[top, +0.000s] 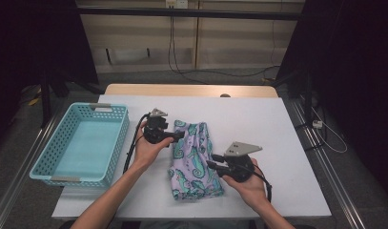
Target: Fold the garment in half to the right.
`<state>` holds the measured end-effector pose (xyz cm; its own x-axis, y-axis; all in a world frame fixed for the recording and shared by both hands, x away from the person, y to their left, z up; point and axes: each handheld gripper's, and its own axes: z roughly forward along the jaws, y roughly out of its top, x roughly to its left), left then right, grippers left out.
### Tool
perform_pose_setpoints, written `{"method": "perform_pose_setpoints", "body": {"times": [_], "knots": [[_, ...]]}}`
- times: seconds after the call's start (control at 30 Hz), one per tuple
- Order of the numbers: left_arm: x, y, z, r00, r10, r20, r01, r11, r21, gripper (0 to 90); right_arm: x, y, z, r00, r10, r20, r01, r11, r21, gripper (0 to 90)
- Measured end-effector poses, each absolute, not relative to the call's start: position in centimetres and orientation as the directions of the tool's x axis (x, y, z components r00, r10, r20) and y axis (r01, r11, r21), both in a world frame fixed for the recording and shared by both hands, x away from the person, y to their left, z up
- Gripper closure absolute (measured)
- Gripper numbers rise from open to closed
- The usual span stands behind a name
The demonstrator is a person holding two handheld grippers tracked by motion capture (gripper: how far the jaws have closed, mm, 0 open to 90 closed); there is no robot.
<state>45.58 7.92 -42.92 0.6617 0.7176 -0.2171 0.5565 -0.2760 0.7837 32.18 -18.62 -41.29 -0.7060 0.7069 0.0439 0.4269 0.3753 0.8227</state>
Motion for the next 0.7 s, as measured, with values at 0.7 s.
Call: {"method": "perform_pose_setpoints", "body": {"times": [0.7], "knots": [[46.1,9.2,-44.3,0.604,0.767,-0.217,0.586,-0.242,0.774,20.8,41.6,-14.9,-44.6,-0.638,0.769,-0.035,0.503,0.451,0.737,85.7]]}}
